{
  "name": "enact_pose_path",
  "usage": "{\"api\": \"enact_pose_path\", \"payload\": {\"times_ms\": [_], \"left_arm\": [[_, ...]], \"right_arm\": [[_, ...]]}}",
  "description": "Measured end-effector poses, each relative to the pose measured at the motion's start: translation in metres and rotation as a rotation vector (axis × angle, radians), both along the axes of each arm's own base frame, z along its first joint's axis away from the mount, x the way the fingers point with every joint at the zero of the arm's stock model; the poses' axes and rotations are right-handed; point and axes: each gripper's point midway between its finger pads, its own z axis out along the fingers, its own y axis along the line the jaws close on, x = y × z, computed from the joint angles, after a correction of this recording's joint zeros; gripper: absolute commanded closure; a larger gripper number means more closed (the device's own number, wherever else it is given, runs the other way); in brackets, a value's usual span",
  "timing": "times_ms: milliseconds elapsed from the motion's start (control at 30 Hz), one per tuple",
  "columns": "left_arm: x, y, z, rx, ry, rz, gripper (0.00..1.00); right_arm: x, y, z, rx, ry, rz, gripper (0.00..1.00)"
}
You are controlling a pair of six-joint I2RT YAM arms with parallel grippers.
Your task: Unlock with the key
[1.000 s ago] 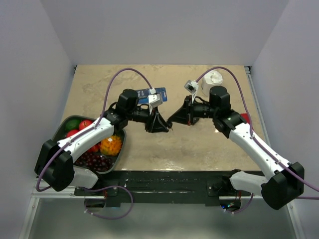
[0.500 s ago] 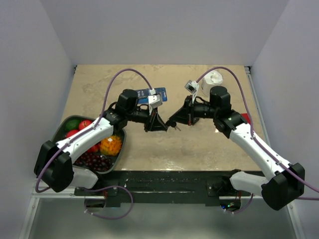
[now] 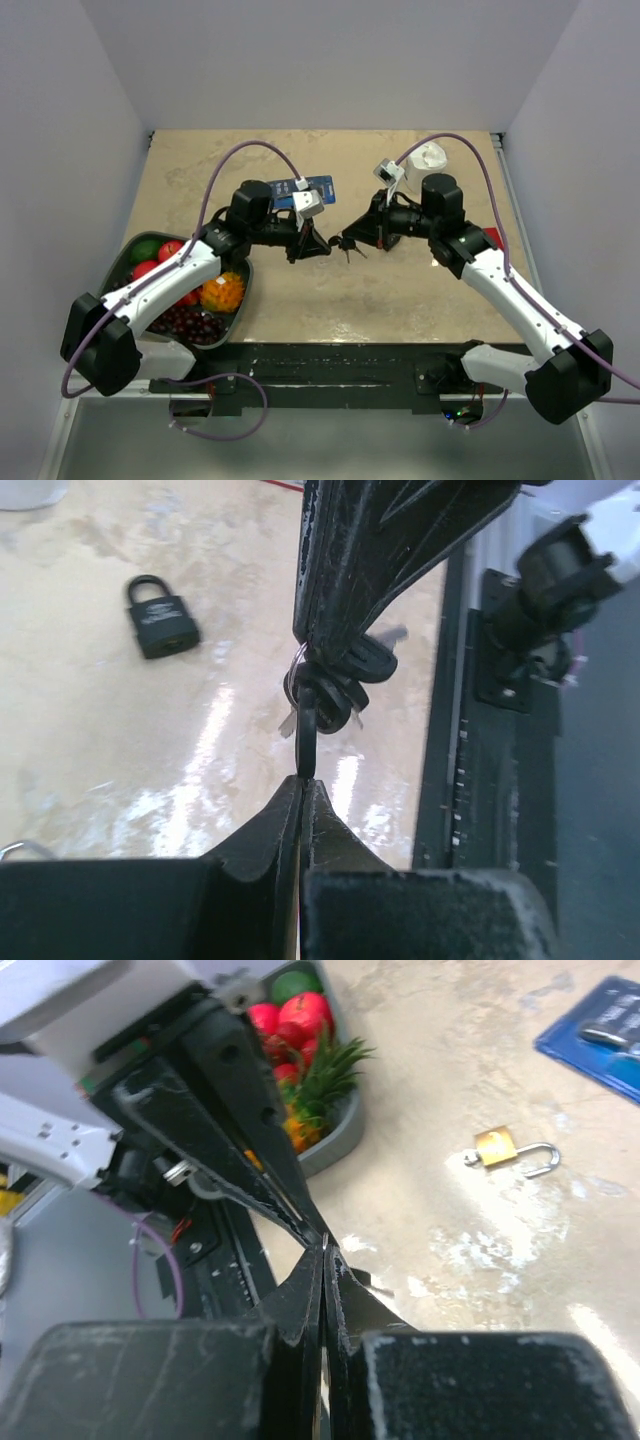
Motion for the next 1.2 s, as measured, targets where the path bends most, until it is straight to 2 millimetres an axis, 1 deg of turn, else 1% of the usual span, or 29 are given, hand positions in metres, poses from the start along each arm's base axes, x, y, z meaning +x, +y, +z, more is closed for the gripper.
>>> {"api": "enact_pose_path", "payload": {"times_ms": [67,100,167,200,233,267,300,367,467,533,700,800,967,1100,1200], "left_arm": [[0.008,0.004,0.001,0.030,-0.063,0.056,1.00],[0.009,0.005,0.002,0.042,-0.099,0.078,1.00],[0.010,0.008,0.004,0.068,-0.173,0.121,1.00],[0.009,0.010,0.007,0.076,-0.219,0.138,1.00],[0.009,0.013,0.009,0.088,-0.268,0.163,1.00],[0.008,0.016,0.010,0.094,-0.301,0.175,1.00],[0.008,0.020,0.010,0.105,-0.334,0.194,1.00],[0.010,0.030,0.009,0.133,-0.399,0.231,1.00],[0.010,0.034,0.006,0.154,-0.450,0.241,1.00],[0.008,0.034,0.002,0.168,-0.483,0.230,1.00],[-0.005,0.025,-0.004,0.199,-0.559,0.181,1.00],[-0.014,0.021,-0.008,0.211,-0.608,0.156,1.00],[-0.025,0.014,-0.013,0.247,-0.698,0.117,1.00],[-0.037,0.003,-0.009,0.269,-0.792,0.086,1.00],[-0.038,0.001,-0.006,0.290,-0.847,0.093,1.00]], "right_arm": [[0.005,-0.003,-0.002,-0.015,-0.003,-0.033,1.00],[0.008,-0.004,-0.004,-0.022,-0.004,-0.050,0.98],[0.010,-0.005,-0.005,-0.028,-0.001,-0.068,0.86],[0.010,-0.005,-0.006,-0.029,0.003,-0.073,0.75],[0.011,-0.006,-0.006,-0.030,0.006,-0.078,0.69],[0.012,-0.006,-0.007,-0.030,0.015,-0.087,0.57],[0.013,-0.007,-0.007,-0.030,0.019,-0.096,0.51],[0.014,-0.008,-0.007,-0.029,0.023,-0.106,0.46],[0.015,-0.007,-0.006,-0.021,0.029,-0.108,0.42],[0.014,-0.005,-0.005,-0.008,0.036,-0.094,0.41],[0.013,0.006,-0.004,0.040,0.072,-0.044,0.41],[0.012,0.011,-0.014,0.055,0.113,-0.018,0.41],[0.002,0.016,-0.036,0.064,0.196,0.043,0.40],[-0.008,0.021,-0.046,0.074,0.243,0.117,0.40],[-0.017,0.023,-0.053,0.073,0.281,0.165,0.40]]}}
